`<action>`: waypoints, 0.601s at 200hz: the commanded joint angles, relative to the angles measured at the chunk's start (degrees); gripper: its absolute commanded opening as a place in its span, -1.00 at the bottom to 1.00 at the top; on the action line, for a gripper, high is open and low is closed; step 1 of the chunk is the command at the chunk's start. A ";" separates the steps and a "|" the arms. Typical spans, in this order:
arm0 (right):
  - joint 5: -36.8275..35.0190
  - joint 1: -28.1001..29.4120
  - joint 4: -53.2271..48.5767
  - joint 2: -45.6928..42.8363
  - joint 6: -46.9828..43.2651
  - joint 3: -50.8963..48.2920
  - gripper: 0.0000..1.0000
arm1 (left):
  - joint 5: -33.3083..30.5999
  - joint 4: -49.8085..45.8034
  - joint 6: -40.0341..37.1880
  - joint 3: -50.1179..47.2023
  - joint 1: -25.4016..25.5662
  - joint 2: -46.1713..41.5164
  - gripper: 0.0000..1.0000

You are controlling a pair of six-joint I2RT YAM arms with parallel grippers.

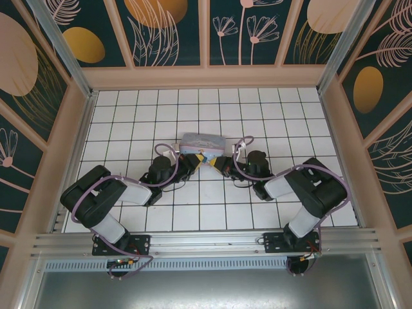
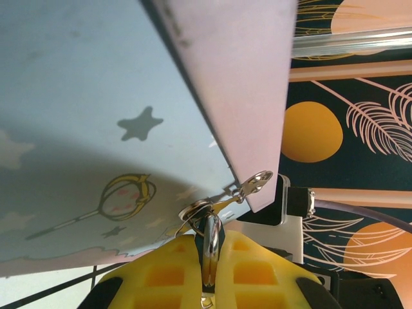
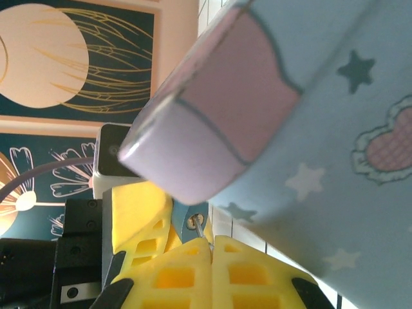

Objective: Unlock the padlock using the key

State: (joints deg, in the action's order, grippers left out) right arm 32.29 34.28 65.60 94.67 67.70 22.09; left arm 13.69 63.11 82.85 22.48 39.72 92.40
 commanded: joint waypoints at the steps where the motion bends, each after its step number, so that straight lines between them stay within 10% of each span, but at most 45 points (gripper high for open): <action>1: 1.81 -0.87 9.35 2.40 2.79 2.02 -1.00 | 8.54 4.40 0.42 0.46 1.62 -0.55 -1.00; 120: 7.21 -2.48 7.83 4.20 6.95 5.30 -1.00 | 8.30 2.09 -1.28 0.62 1.66 -1.16 -1.00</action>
State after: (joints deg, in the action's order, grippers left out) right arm 40.03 31.57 73.87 100.33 78.04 23.40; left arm 14.50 63.75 82.81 22.50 39.62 92.38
